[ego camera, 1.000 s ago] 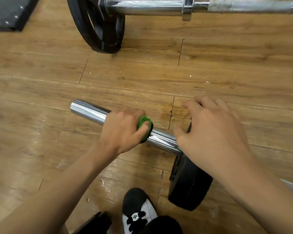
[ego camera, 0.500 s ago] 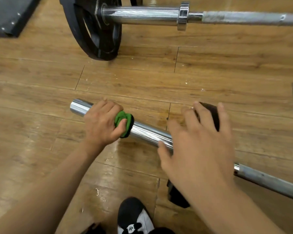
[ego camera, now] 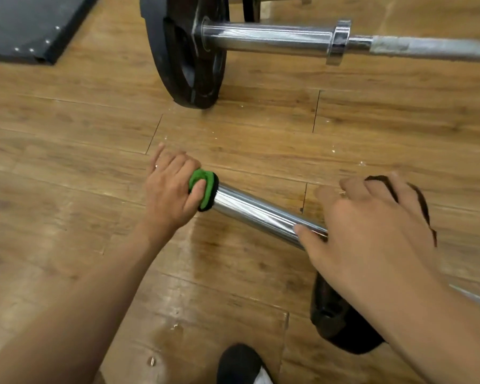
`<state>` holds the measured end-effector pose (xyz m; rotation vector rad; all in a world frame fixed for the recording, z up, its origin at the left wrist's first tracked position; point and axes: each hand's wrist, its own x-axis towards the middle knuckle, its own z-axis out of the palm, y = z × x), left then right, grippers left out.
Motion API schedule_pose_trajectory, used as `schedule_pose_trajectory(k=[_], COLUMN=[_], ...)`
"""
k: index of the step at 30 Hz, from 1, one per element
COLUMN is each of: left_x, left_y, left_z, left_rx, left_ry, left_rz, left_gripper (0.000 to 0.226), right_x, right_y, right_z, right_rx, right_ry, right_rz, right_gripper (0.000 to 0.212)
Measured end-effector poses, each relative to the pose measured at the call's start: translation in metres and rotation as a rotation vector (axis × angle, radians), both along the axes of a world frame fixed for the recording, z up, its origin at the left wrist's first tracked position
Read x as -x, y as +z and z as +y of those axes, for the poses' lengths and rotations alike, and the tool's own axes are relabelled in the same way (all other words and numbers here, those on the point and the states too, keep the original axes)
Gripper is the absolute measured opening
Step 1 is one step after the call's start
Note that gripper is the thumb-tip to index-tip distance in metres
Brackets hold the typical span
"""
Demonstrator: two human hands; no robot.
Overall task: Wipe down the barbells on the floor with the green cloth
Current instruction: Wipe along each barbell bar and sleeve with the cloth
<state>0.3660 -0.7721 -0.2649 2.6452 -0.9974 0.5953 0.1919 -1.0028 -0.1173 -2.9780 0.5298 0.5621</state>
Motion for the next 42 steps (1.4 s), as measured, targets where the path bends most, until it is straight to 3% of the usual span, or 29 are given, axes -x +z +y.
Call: schedule_pose_trajectory(k=[3, 7, 11, 15, 19, 25, 31, 34, 37, 42], left_x=[0.002, 0.052, 0.026, -0.007, -0.016, 0.023, 0.105, 0.113, 0.085, 0.037], left_y=[0.005, -0.011, -0.009, 0.0, 0.001, 0.008, 0.011, 0.012, 0.015, 0.02], left_z=[-0.013, -0.064, -0.045, -0.009, 0.012, 0.022, -0.02, -0.007, 0.033, 0.082], left_rx=[0.045, 0.045, -0.022, -0.012, -0.01, 0.006, -0.039, -0.122, -0.198, -0.161], left_ry=[0.093, -0.069, -0.145, -0.031, 0.007, 0.151, 0.002, -0.072, -0.07, 0.181], left_rz=[0.08, 0.046, 0.033, 0.061, 0.083, 0.168, 0.268, 0.183, 0.142, 0.249], left_gripper=[0.036, 0.027, 0.048, 0.04, 0.041, 0.04, 0.043, 0.048, 0.05, 0.045], right_x=[-0.013, -0.038, -0.03, -0.011, -0.002, 0.02, 0.046, 0.058, 0.062, 0.069], right_y=[-0.001, -0.031, -0.079, -0.108, -0.11, -0.122, -0.129, -0.123, -0.124, -0.13], right_z=[0.025, 0.068, 0.071, 0.074, 0.079, 0.099, 0.125, 0.131, 0.135, 0.138], right_rx=[-0.106, -0.257, -0.277, -0.176, -0.161, -0.204, -0.359, -0.474, -0.483, -0.462], right_ry=[-0.012, -0.181, -0.433, -0.397, -0.388, -0.377, -0.482, -0.554, -0.568, -0.518], right_rz=[-0.016, -0.165, -0.239, -0.366, -0.397, -0.555, -0.795, -0.902, -0.91, -0.866], right_gripper=[0.06, 0.062, 0.07, 0.059, 0.061, 0.052, 0.04, 0.033, 0.033, 0.034])
